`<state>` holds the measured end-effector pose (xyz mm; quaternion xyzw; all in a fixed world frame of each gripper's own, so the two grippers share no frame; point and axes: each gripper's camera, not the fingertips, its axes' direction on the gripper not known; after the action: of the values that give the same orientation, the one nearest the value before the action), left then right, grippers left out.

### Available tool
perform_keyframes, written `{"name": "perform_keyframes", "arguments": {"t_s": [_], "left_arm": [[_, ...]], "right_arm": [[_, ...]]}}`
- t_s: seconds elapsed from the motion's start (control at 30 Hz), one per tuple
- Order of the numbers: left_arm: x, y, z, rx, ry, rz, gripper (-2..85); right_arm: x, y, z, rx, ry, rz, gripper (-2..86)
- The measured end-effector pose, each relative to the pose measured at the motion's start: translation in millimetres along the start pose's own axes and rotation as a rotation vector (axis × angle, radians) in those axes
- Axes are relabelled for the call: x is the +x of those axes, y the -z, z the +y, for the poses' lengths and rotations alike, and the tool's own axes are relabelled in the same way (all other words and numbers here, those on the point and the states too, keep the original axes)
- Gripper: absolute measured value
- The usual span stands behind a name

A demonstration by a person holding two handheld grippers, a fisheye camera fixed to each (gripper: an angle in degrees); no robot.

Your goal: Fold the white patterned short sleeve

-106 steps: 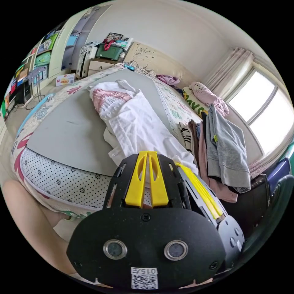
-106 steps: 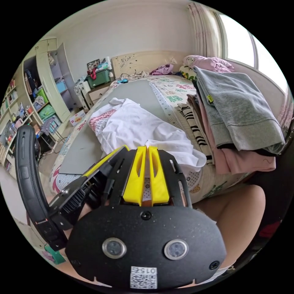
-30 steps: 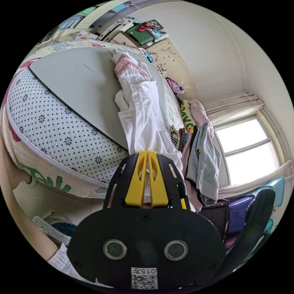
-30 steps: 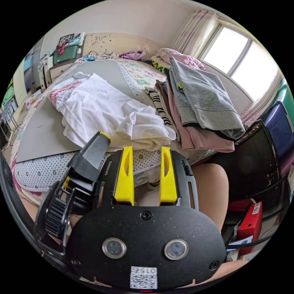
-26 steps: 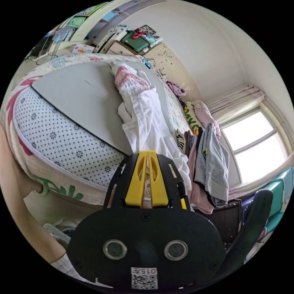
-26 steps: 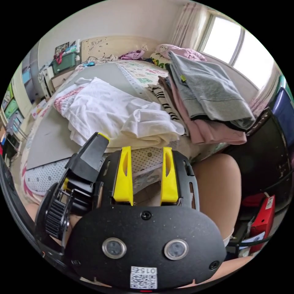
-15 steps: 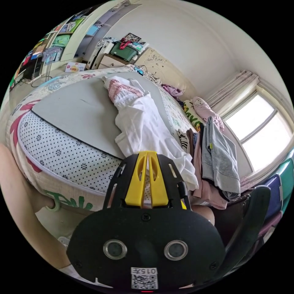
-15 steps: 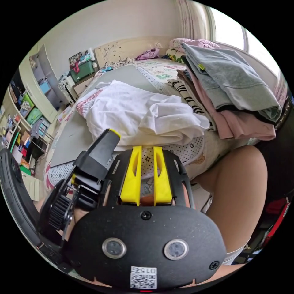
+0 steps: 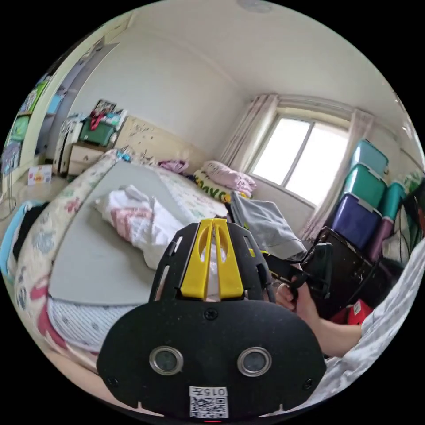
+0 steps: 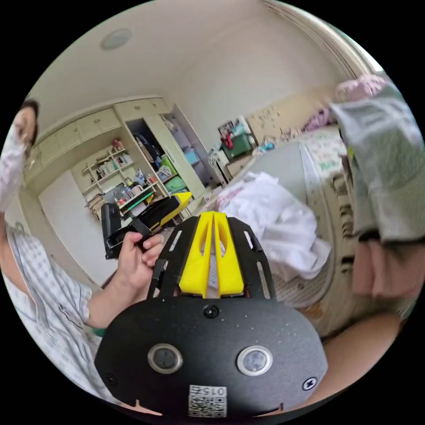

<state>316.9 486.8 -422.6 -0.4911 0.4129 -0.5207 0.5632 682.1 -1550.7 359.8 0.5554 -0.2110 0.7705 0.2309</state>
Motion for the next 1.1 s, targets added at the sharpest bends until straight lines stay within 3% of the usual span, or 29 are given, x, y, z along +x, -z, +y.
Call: {"name": "perform_keyframes", "arguments": {"t_s": [0.1, 0.27, 0.43, 0.57, 0.7, 0.8, 0.87, 1.03, 1.1], "left_arm": [[-29, 37, -36, 0.121, -0.206, 0.033, -0.7], [-91, 50, -94, 0.2, -0.217, -0.242, 0.1], [-177, 16, -97, 0.007, -0.02, -0.138, 2.0], [-199, 8, -111, -0.03, 0.018, -0.111, 3.1], [-224, 2, -123, -0.044, 0.039, -0.112, 3.6], [-241, -1, -126, -0.039, 0.084, -0.031, 3.1], [-242, -6, -128, -0.06, 0.073, -0.043, 3.2], [-247, -29, -132, -0.135, 0.048, -0.054, 5.2], [-248, -44, -131, -0.193, 0.044, -0.018, 5.7]], "right_arm": [[-55, 54, -16, 0.017, 0.237, 0.131, 0.9], [-103, 39, -50, 0.017, 0.463, 0.161, 9.6], [-92, -67, -142, -0.334, 0.344, 0.196, 13.0], [-67, -180, -185, -0.576, 0.226, 0.171, 12.6], [-67, -246, -178, -0.805, 0.163, 0.099, 2.1], [-103, -196, -185, -0.681, 0.223, 0.151, 0.9], [-145, -110, -183, -0.542, 0.304, 0.238, 0.3], [-141, 72, -132, -0.31, 0.093, 0.299, 0.2], [-121, 102, -84, -0.387, 0.018, 0.461, 0.4]]}}
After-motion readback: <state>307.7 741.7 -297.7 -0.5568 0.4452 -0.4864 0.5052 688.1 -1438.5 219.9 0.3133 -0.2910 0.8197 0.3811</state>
